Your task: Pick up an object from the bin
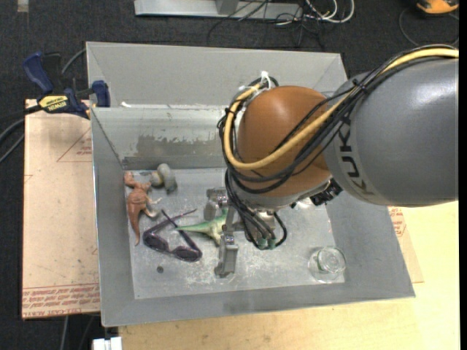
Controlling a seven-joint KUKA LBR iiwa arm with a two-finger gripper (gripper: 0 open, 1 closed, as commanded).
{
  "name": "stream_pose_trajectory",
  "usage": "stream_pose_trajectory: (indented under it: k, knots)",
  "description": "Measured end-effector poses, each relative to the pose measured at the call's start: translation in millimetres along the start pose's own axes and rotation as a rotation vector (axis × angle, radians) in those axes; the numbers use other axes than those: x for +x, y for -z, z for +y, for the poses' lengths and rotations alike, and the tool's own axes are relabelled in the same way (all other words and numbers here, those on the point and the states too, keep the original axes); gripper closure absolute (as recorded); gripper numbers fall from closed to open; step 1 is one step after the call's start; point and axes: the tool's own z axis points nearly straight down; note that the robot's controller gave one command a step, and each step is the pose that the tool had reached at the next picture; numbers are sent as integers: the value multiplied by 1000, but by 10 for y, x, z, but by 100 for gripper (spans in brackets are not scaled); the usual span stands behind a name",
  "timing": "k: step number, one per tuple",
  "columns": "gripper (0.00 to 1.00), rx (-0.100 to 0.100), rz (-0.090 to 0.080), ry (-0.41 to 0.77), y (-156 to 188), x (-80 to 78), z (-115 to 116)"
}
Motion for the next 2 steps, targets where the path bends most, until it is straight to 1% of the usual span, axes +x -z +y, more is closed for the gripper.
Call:
stream_pose_trajectory:
  k: [1,2]
  knots:
    - [0,-1,-8,-5,44,-18,-12]
    - [0,-3,-7,10,-1112,-312,250]
